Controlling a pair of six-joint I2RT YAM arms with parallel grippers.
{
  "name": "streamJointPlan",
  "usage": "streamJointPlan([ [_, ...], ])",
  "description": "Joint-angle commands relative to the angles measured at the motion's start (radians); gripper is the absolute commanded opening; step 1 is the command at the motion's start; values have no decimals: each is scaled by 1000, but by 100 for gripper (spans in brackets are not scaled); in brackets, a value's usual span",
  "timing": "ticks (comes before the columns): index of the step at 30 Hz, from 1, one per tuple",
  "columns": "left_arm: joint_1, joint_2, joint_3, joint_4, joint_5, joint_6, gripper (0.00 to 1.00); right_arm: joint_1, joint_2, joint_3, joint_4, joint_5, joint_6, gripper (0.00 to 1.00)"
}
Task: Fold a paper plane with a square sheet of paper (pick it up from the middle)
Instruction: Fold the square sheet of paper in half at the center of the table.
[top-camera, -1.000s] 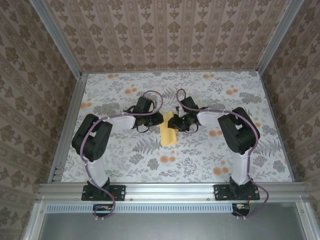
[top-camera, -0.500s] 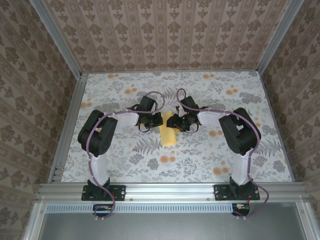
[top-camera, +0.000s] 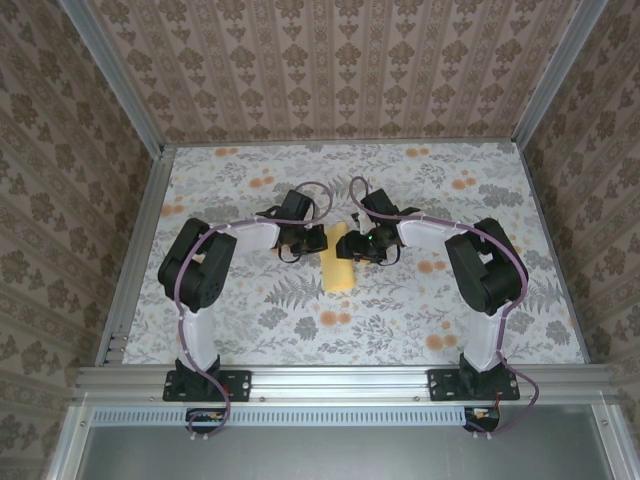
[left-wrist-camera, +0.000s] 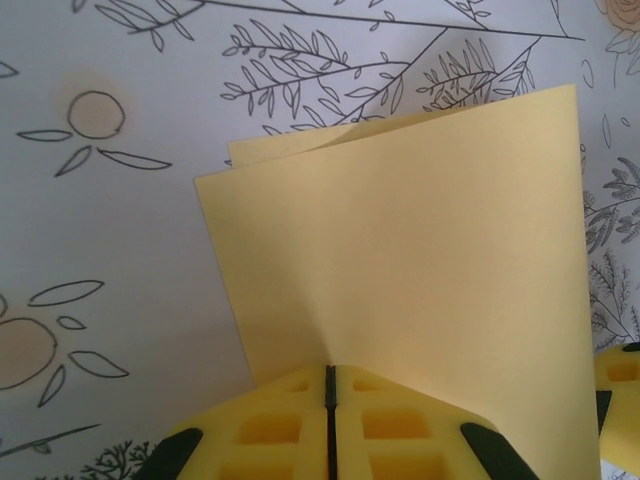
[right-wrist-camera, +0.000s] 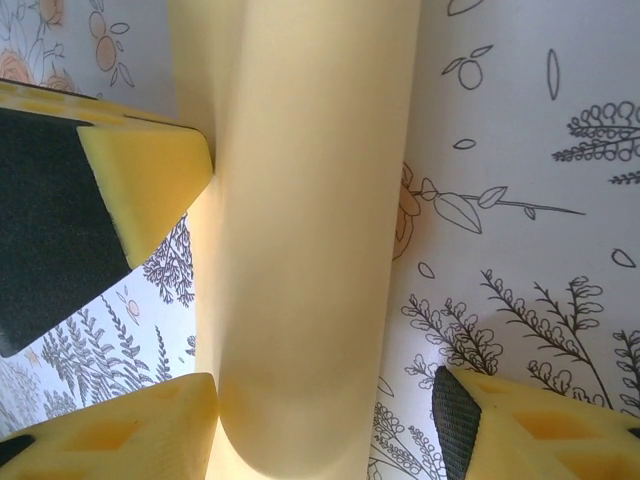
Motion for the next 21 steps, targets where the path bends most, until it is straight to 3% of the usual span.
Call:
streamJointPlan([
  [1, -8, 17, 41, -44, 25, 46, 9, -1, 20, 33, -49, -15, -54, 60],
  [10, -8, -2, 75, -65, 16, 50, 17, -3, 44, 23, -22, 33, 6, 46],
  [21, 14, -136, -33, 20, -81, -19, 28, -5, 63, 26, -48, 81, 48, 42],
])
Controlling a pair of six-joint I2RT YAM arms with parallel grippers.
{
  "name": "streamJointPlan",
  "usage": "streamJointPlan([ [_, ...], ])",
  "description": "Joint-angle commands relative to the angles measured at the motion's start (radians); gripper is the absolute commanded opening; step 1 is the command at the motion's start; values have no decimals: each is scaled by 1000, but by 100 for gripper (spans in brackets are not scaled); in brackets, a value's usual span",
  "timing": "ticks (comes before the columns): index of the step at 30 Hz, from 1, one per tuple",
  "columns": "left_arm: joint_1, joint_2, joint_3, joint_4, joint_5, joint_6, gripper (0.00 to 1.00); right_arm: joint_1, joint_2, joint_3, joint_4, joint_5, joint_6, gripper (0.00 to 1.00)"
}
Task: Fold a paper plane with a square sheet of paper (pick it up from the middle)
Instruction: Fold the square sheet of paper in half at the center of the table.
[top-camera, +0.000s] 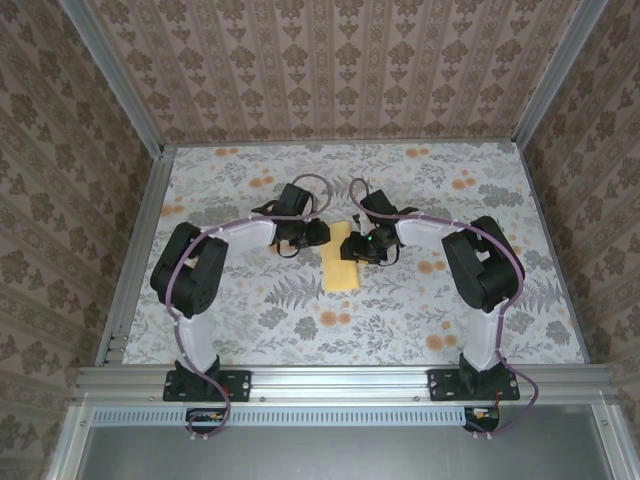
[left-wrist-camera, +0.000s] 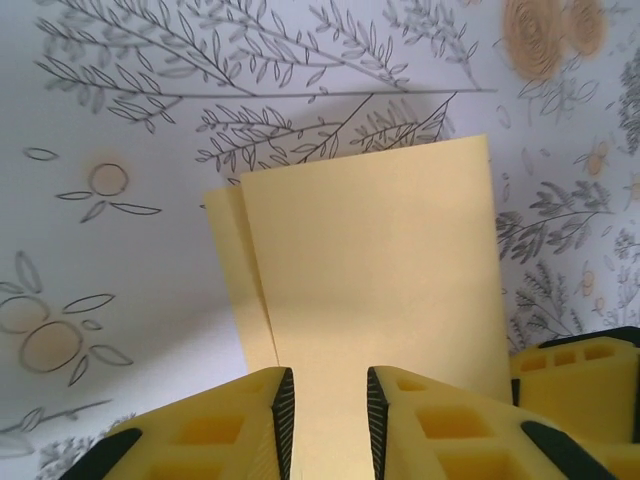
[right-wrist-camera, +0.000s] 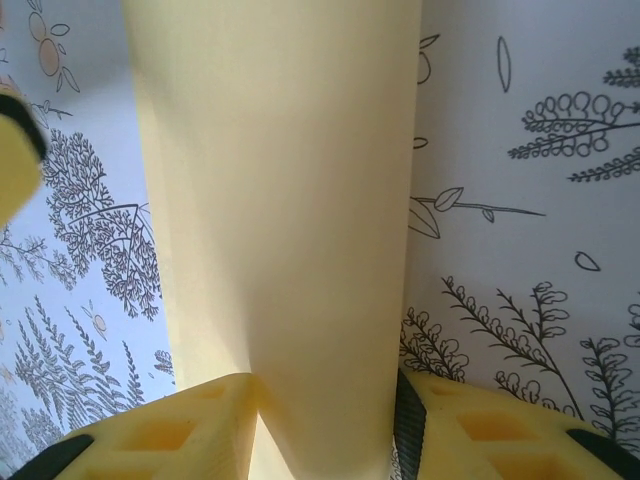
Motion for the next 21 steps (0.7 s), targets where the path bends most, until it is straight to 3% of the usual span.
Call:
streamJointPlan([
  [1, 14, -61, -41, 43, -44, -35, 29, -4, 38, 18, -39, 55, 16, 42],
  [21, 14, -24, -39, 53, -6, -30, 29, 25, 117, 73, -155, 130, -81, 47],
])
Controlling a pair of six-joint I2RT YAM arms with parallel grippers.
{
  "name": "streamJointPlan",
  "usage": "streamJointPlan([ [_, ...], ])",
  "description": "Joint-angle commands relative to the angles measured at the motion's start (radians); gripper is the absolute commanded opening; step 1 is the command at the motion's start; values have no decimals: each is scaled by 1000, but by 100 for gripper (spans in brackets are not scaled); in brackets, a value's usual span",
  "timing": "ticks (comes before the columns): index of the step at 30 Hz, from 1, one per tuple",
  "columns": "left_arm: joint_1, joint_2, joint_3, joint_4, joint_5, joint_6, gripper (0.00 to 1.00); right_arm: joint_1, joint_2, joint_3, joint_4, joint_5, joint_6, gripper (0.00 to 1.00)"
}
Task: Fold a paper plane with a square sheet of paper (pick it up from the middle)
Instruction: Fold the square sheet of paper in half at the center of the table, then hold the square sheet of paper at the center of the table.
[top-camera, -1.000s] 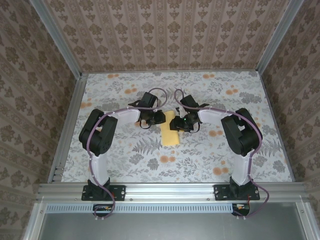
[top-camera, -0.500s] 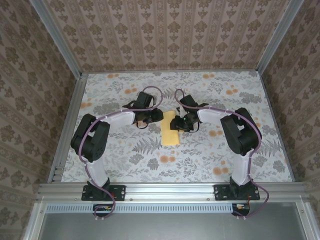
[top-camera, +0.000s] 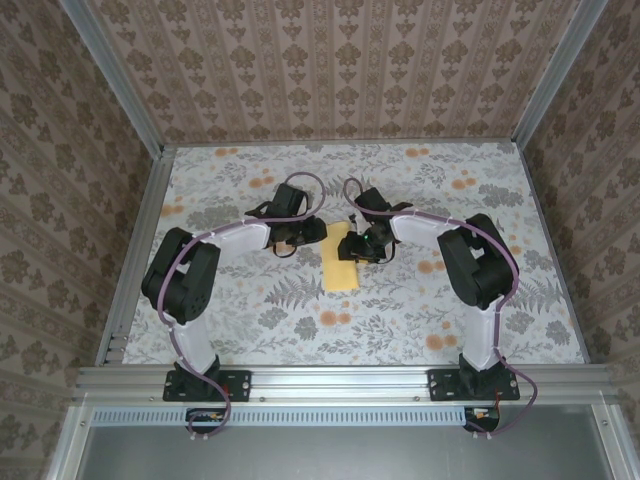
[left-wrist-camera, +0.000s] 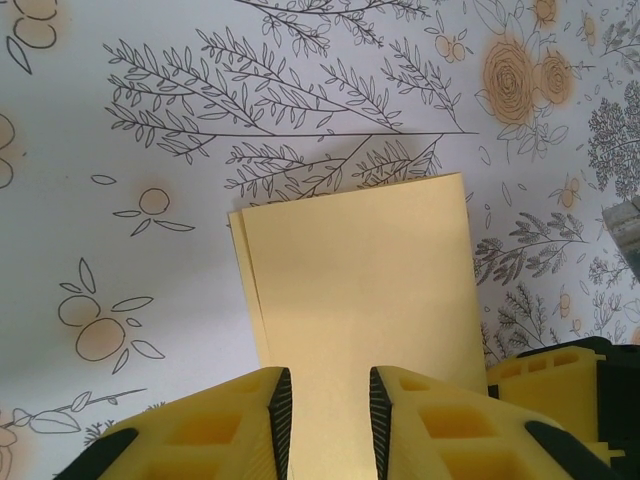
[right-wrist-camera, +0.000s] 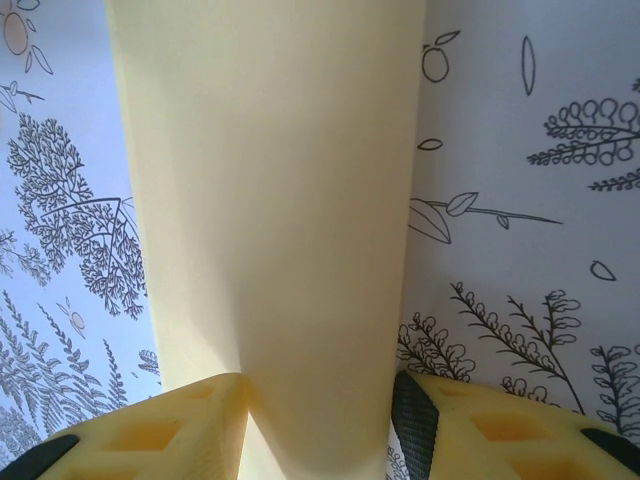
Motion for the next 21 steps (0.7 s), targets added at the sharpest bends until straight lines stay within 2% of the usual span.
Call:
streamJointPlan([
  [1, 3, 19, -2, 5, 15, -8, 28, 7, 77, -5, -53, 98, -33, 47],
  [21, -6, 82, 28, 5, 78, -3, 19, 27, 123, 31, -111, 164, -41, 47],
])
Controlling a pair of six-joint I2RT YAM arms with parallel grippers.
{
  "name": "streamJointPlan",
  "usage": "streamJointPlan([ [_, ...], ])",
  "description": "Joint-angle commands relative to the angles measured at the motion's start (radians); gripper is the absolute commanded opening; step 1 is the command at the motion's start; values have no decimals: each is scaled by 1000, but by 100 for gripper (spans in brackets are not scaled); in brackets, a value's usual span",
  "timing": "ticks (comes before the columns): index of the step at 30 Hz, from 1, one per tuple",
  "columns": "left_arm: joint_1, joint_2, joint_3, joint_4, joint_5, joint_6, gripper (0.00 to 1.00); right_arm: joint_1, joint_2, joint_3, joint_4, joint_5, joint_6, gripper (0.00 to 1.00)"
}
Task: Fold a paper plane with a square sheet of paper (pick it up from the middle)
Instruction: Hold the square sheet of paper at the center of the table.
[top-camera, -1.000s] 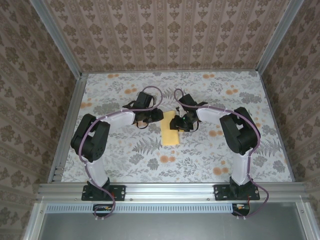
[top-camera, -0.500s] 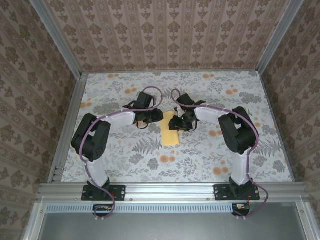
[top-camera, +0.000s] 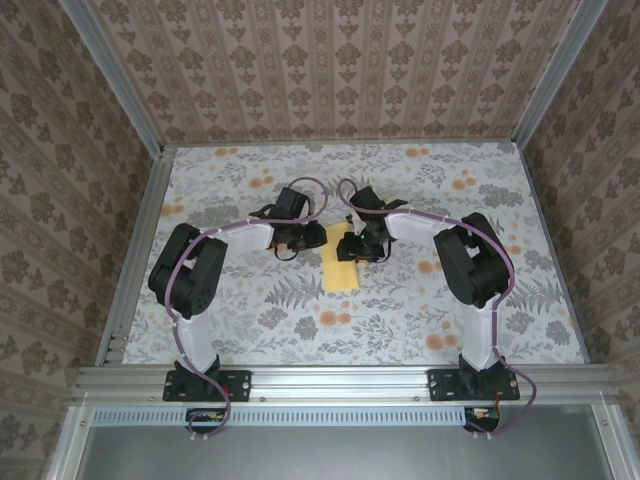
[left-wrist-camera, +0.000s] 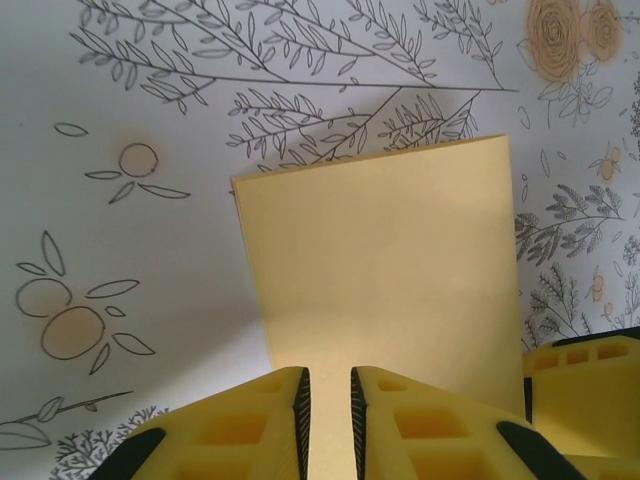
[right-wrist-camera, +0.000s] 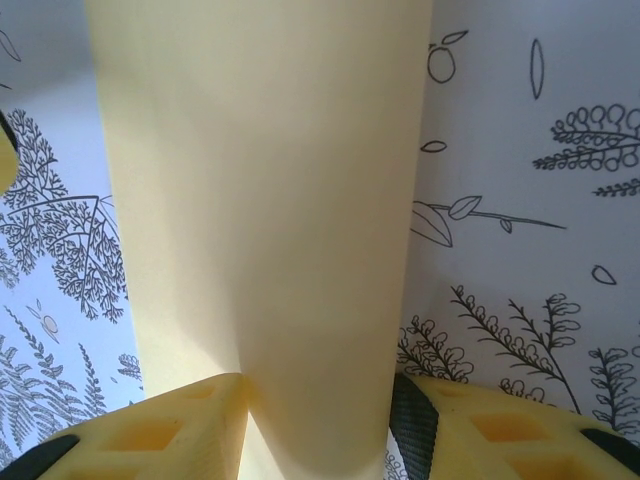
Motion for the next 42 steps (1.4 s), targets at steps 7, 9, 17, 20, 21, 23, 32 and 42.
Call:
streamJointPlan([
  [7, -14, 56, 48, -5, 56, 0, 16, 9, 102, -21, -44, 117, -10, 47],
  [9, -15, 65, 53, -10, 59, 2, 15, 10, 102, -21, -44, 117, -9, 47],
  [17, -16, 86, 65, -43, 46, 4, 13, 11, 109, -21, -44, 123, 6, 46],
  [20, -15, 95, 69, -56, 41, 8, 13, 10, 112, -22, -44, 123, 12, 46],
  [21, -16, 97, 69, -58, 39, 8, 13, 10, 113, -22, -44, 124, 15, 46],
  [23, -16, 100, 70, -61, 38, 10, 13, 11, 116, -21, -43, 124, 18, 46],
  [32, -16, 111, 78, -83, 19, 13, 13, 14, 126, -17, -50, 131, 53, 46],
  [42, -16, 52, 54, -24, 66, 13, 20, 14, 146, -11, -65, 155, 67, 45],
])
